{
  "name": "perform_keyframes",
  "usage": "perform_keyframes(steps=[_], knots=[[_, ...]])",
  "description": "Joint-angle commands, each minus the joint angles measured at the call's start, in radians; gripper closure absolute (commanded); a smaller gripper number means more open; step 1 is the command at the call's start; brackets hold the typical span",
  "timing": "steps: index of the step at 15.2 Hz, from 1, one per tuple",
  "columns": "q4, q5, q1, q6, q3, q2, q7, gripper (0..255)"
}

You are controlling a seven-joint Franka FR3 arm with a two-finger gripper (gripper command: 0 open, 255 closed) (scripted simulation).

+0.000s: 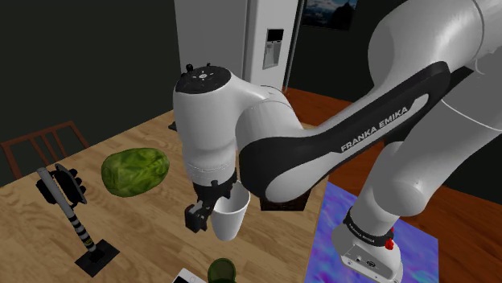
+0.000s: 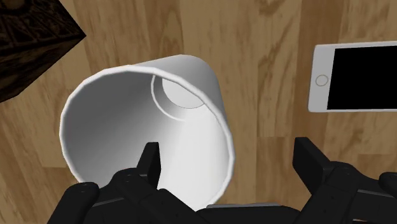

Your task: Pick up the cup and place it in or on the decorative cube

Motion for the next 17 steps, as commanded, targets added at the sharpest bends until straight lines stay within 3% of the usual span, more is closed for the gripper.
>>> perform_keyframes(steps=[1,3,11,12,17], knots=[[-0.012,-0.016,-0.006,0.027,0.009,0.020,0.014,0],[-0.032,-0.035,-0.013,0.063,0.016,0.043,0.029,0],[-0.032,-0.035,-0.013,0.063,0.016,0.043,0.029,0],[-0.032,-0.035,-0.013,0.063,0.016,0.043,0.029,255],[-0.032,-0.035,-0.013,0.063,0.016,0.043,0.029,255]])
